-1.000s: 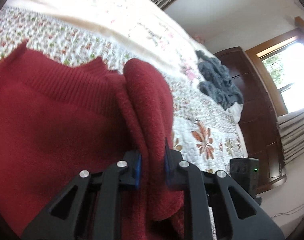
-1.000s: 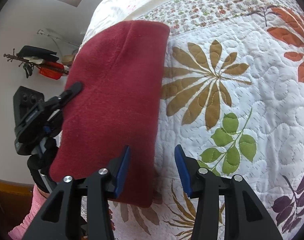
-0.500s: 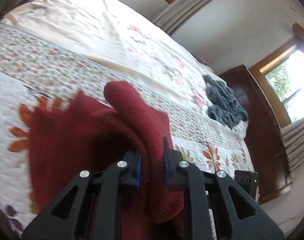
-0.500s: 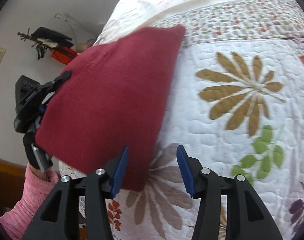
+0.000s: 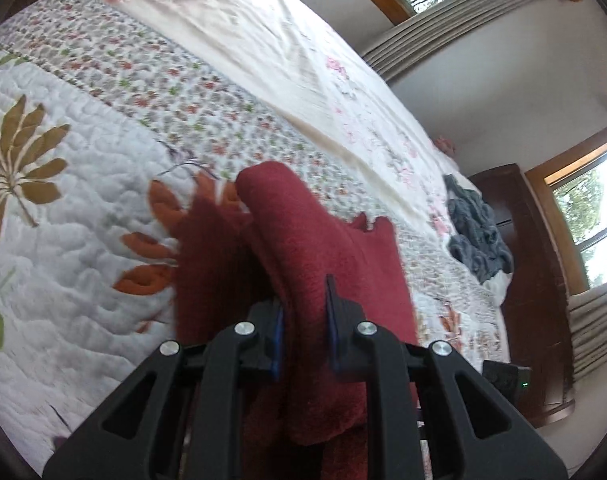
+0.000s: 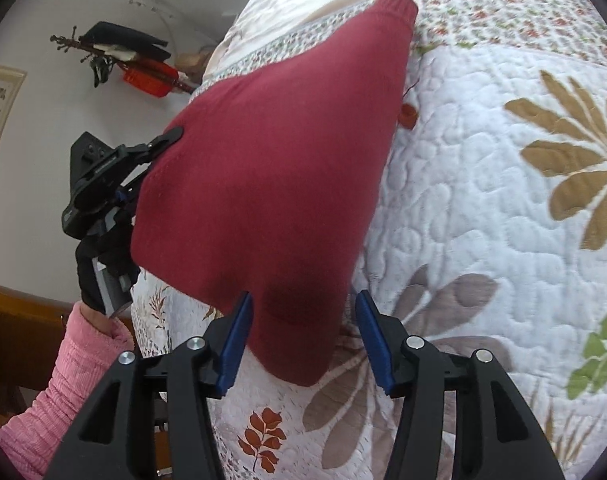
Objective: Fold small clothes
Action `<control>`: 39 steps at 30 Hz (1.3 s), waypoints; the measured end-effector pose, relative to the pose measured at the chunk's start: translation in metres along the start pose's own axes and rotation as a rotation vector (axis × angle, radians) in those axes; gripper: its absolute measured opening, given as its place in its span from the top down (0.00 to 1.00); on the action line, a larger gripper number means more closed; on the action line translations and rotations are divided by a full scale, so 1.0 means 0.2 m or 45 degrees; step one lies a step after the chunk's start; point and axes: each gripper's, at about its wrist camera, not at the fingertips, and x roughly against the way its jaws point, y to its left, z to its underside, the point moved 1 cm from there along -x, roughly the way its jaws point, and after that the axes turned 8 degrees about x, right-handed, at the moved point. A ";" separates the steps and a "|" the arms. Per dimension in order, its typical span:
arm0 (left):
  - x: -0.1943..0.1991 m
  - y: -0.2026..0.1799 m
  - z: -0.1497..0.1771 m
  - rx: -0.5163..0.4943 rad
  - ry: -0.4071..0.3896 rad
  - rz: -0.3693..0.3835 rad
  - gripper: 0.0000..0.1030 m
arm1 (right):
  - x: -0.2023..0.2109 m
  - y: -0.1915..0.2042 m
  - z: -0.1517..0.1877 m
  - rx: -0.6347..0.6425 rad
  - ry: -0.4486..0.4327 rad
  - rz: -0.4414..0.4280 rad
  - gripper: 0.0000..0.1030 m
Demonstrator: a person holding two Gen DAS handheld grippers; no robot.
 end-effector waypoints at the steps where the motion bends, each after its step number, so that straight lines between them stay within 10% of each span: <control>1: -0.01 0.03 0.00 0.007 0.005 -0.016 0.85 | -0.01 0.00 0.02 0.000 0.008 0.005 0.48; 9: -0.13 0.19 0.03 0.048 0.049 -0.081 0.83 | -0.13 0.03 0.01 0.010 0.051 0.081 0.48; 26: 0.25 -0.02 0.41 -0.150 0.112 -0.141 0.54 | -0.06 0.06 0.07 0.023 0.028 0.033 0.44; 28: 0.22 -0.01 0.43 -0.149 0.127 -0.146 0.58 | -0.09 0.04 0.07 -0.005 0.038 0.031 0.44; 30: 0.17 0.02 0.44 -0.144 0.154 -0.180 0.89 | -0.13 0.01 0.07 -0.060 0.065 0.001 0.49; 34: 0.15 0.09 0.42 -0.058 0.182 -0.140 0.92 | -0.10 0.03 0.05 -0.092 0.059 -0.035 0.75; 39: 0.23 0.07 0.40 -0.107 0.135 -0.119 0.93 | -0.02 0.08 0.04 -0.054 -0.005 -0.031 0.79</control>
